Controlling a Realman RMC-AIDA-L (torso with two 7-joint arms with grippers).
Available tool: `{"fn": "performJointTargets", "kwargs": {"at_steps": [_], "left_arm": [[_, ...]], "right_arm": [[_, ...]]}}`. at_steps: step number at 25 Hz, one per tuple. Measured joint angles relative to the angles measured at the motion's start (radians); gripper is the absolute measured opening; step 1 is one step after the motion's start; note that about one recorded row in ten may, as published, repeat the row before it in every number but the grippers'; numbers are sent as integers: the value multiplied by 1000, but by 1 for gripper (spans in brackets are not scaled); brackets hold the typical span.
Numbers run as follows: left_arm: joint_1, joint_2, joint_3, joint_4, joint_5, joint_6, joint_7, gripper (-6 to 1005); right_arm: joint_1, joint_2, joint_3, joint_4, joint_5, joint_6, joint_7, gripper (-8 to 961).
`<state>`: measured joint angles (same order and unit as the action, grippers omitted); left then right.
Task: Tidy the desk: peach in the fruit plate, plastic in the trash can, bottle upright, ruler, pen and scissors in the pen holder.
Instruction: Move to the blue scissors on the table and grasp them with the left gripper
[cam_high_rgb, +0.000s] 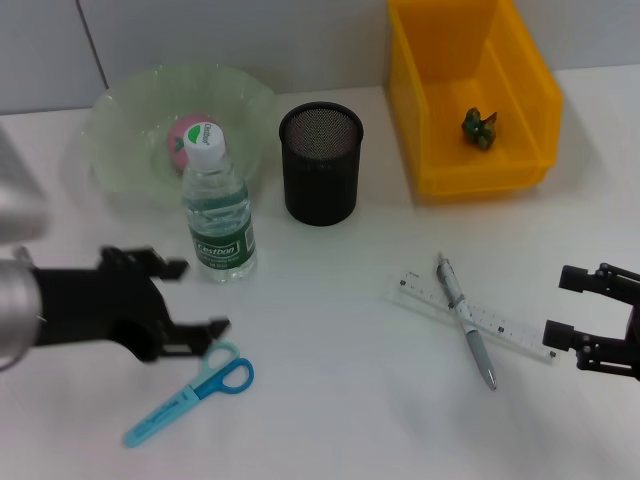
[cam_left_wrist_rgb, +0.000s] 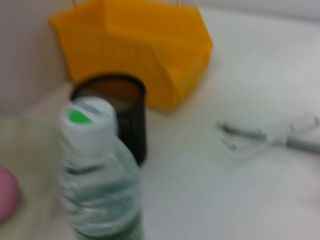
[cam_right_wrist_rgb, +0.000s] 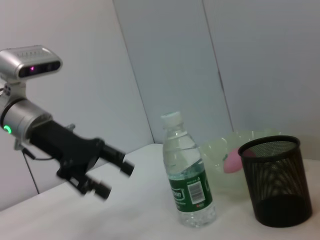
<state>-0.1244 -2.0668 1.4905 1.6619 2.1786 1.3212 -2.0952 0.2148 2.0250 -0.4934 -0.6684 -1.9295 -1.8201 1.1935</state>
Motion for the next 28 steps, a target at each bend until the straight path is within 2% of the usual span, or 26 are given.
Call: {"fn": "performJointTargets", "kwargs": {"at_steps": [3,4,5,9,10,11,13,16,28], "left_arm": [[-25,-1,89,42,103,26,-125,802],[-53,-1,136,48,166,47,-206,802],[-53,-1,136,48,166,47,-206,801],[-147,-3,240,38,325,115,-403,800],[-147,-3,240,38,325,115,-403,800],[-198,-3,279,27,394,164,-491,799],[-223,-4,296,23,419,194,-529,799],[-241,-4,303,22,452,231,-577,798],[-235,-5,334,-23,491,234,-627,794]], "right_arm": [[-1,-3,4,0,0,0,0,786],[-2,-3,9,0,-1,1,0,785],[-2,-3,9,0,-1,1,0,785],[-5,-5,11,0,-2,1,-3,784],[-5,-5,11,0,-2,1,-3,784],[-5,-5,11,0,-2,1,-5,784],[-6,-6,11,2,-2,1,-13,784],[-7,-6,10,6,-2,1,-29,783],[-11,-8,8,9,-2,0,-31,781]]}}
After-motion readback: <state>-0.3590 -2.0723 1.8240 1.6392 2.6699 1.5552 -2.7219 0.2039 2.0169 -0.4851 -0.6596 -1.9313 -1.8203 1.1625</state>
